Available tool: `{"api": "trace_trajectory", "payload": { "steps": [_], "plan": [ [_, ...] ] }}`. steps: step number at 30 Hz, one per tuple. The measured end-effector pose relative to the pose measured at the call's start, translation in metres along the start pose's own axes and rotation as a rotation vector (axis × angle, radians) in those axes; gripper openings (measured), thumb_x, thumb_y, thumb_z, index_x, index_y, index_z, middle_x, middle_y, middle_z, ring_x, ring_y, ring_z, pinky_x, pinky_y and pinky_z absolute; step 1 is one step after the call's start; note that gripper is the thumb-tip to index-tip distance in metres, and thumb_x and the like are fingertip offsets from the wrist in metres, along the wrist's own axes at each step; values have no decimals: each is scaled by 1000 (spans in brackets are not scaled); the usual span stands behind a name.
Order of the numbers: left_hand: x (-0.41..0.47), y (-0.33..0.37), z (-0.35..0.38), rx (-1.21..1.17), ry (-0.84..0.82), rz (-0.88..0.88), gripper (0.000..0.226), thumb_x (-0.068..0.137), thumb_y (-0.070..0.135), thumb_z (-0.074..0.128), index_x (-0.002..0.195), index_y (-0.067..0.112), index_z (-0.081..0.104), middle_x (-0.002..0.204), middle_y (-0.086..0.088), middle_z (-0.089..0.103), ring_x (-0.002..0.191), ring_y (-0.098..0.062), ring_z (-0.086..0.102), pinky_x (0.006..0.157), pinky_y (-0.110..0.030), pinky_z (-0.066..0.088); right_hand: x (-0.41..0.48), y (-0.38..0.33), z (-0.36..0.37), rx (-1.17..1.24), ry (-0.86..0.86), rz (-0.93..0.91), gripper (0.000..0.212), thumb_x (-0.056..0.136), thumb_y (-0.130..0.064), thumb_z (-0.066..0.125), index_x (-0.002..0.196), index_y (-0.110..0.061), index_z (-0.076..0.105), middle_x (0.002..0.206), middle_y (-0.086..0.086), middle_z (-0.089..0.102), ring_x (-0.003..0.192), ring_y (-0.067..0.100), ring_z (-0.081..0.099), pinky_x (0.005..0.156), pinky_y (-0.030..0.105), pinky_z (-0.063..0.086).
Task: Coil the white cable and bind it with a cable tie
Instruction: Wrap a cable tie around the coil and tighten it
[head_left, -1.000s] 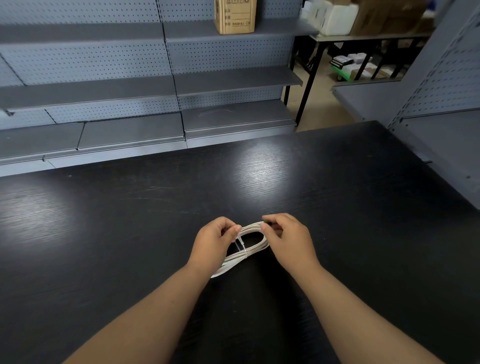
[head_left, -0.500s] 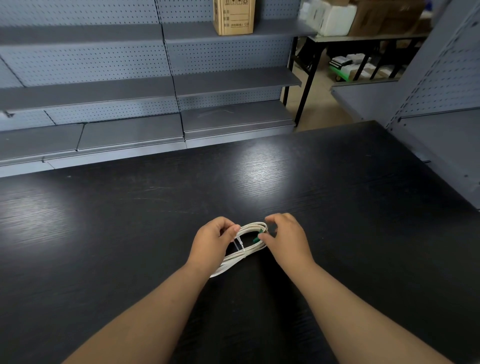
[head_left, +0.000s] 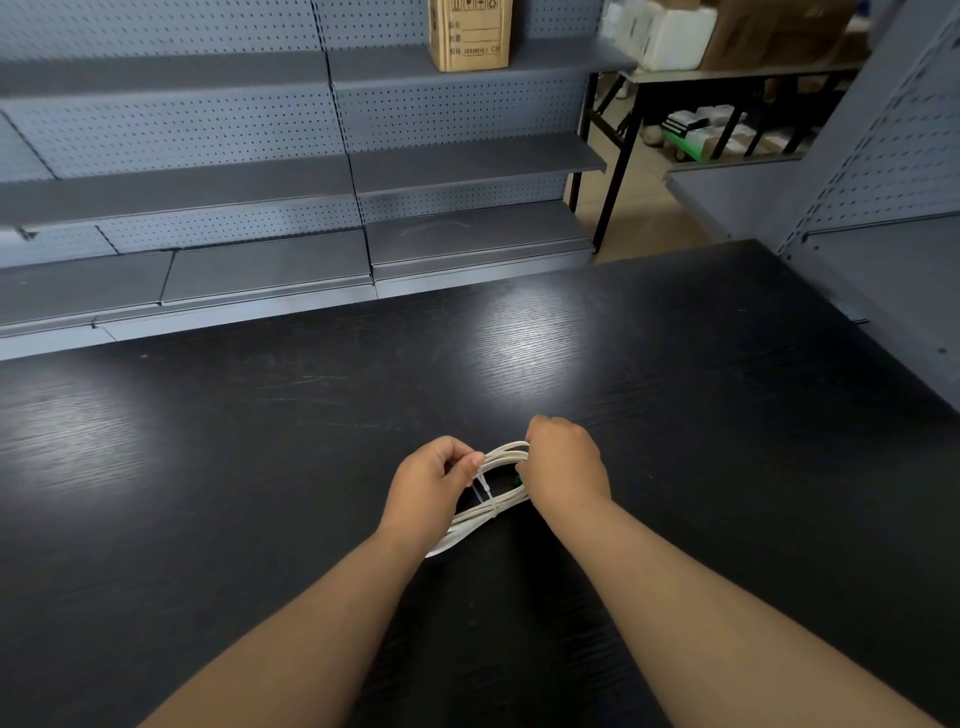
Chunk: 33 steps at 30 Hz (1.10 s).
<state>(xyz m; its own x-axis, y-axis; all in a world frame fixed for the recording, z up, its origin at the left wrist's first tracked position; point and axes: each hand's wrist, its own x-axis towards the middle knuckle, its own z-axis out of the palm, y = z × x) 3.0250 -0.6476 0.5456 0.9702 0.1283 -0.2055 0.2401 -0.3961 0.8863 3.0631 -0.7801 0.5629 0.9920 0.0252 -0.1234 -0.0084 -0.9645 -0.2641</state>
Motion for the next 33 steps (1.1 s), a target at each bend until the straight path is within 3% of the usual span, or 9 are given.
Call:
{"api": "trace_trajectory", "payload": {
  "steps": [14, 20, 24, 27, 30, 33],
  "plan": [
    [-1, -1, 1, 35, 12, 29, 15, 91, 25, 56, 77, 21, 61, 79, 1, 62, 79, -14, 57, 73, -28, 47, -13, 6, 11, -20, 158, -131, 6, 91, -17, 53, 96, -13, 53, 97, 3, 62, 90, 21, 56, 65, 26, 34],
    [0, -1, 1, 42, 16, 33, 15, 91, 25, 56, 77, 23, 60, 79, 0, 61, 77, -15, 57, 73, -31, 48, -7, 14, 0, 215, -49, 23, 25, 82, -32, 69, 95, -16, 56, 98, 0, 57, 92, 16, 54, 70, 25, 39],
    [0, -1, 1, 32, 9, 35, 16, 91, 25, 56, 76, 24, 59, 76, 4, 59, 72, -9, 53, 68, -24, 44, -6, 23, -3, 286, -126, -6, 28, 81, -34, 69, 101, -18, 59, 101, -3, 56, 96, 14, 54, 75, 23, 42],
    [1, -1, 1, 35, 6, 36, 14, 91, 25, 56, 78, 23, 60, 77, 5, 59, 73, -8, 53, 67, -22, 44, -7, 28, -4, 321, -71, -45, 30, 84, -33, 66, 109, -17, 60, 99, -5, 54, 92, 11, 54, 76, 21, 42],
    [1, -1, 1, 49, 3, 31, 13, 91, 26, 56, 82, 19, 62, 79, 4, 60, 75, -9, 55, 69, -23, 45, -11, 32, -6, 348, 29, -77, 20, 89, -31, 60, 103, -16, 64, 94, -7, 55, 88, 9, 54, 74, 19, 42],
    [1, -2, 1, 49, 3, 37, 12, 91, 26, 56, 81, 20, 62, 78, 5, 59, 75, -9, 55, 70, -25, 46, -18, 30, -8, 315, 76, -230, 16, 90, -26, 59, 100, -16, 67, 92, -7, 55, 92, 11, 53, 78, 20, 41]
  ]
}}
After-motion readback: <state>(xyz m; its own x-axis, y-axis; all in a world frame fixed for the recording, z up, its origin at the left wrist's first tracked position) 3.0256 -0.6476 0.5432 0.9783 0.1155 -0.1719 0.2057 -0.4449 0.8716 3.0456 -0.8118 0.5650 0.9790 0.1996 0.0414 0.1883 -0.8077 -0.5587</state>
